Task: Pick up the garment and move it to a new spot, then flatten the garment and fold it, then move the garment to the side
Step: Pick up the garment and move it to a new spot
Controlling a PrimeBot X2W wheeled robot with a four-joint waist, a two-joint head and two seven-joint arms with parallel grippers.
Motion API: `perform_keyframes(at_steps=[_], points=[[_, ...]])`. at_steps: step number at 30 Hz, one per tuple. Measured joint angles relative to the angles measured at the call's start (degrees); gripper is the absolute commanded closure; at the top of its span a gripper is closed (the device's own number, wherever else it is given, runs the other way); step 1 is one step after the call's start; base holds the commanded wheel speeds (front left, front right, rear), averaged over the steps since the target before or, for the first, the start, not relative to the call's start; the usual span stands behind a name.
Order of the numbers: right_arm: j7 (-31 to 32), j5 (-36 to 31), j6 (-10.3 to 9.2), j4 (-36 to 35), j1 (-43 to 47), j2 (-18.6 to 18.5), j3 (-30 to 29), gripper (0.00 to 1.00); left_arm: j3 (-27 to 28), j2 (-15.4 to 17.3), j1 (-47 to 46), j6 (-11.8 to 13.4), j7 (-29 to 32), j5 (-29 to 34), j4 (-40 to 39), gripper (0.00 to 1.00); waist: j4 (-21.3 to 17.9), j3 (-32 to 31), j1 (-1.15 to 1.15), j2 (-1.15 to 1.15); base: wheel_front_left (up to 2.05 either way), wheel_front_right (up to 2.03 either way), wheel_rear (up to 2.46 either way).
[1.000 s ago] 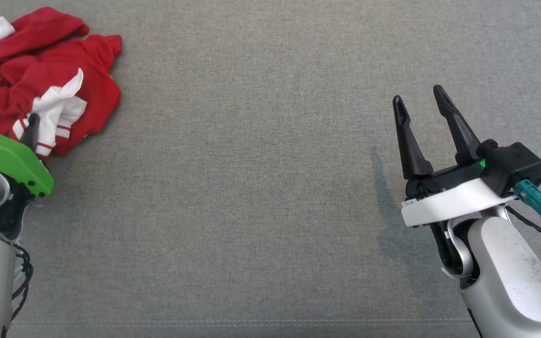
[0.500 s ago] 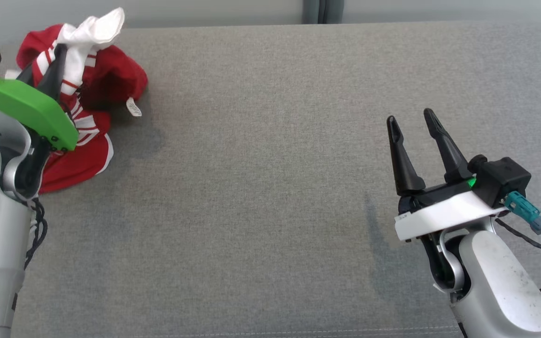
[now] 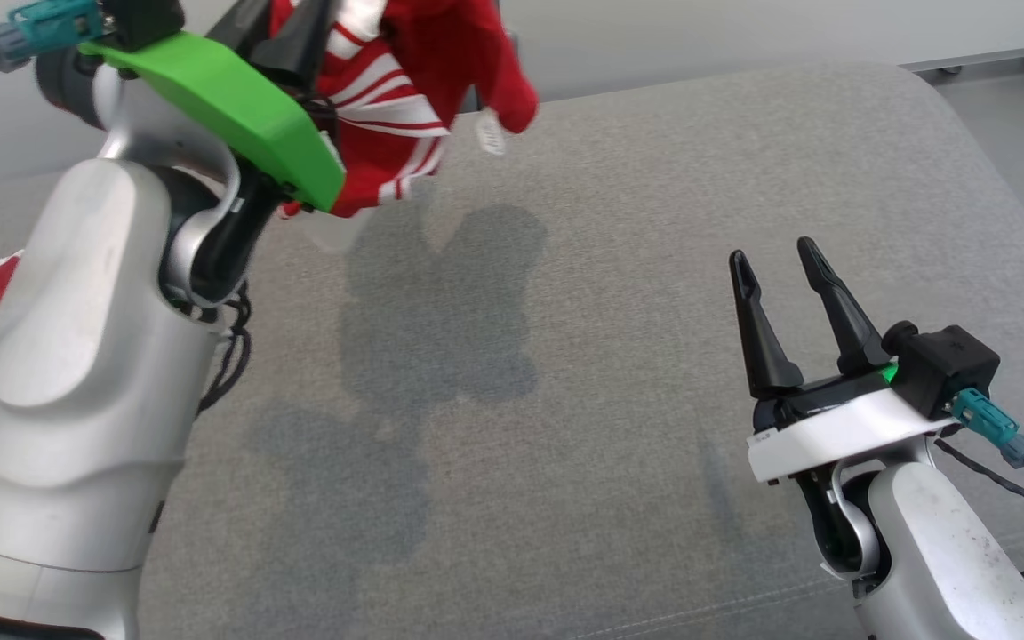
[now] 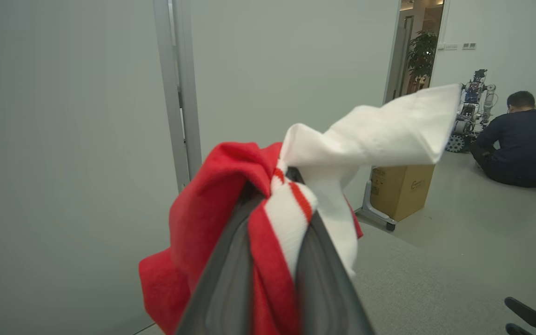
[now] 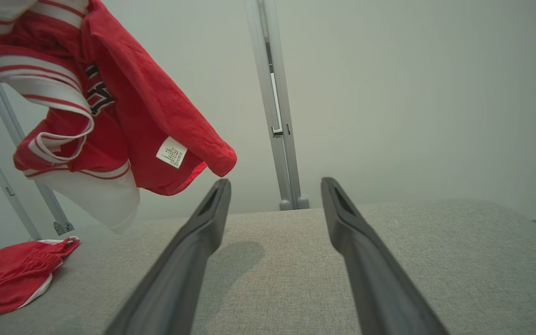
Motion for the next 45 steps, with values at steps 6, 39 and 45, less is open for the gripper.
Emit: perform_keyframes(at_steps=[6,39,45], points=[[0.00,0.00,0.46,-1.01,0.79,-0.18,-0.01,0.00,-4.78,-3.27,0.40,0.00,1.80,-1.75,-2.18,1.00,-4.71,-0.54,0.00,0.00,0.00,0.00,0.00],[0.00,-0.12,0.98,-2.18,2.78,-0.69,-2.80,0.00,-8.96,1.13,15.47,-0.20,-7.94,2.21,7.86,0.00,-4.88,2.89,0.00,0.00,0.00,0.00,0.00],[0.00,-0.11,1.13,-1.07,4.47,-1.33,-3.26,0.00,-8.99,1.20,17.33,0.15,-10.55,2.22,5.26,0.00,-2.95,1.68,0.00,0.00,0.00,0.00,0.00]])
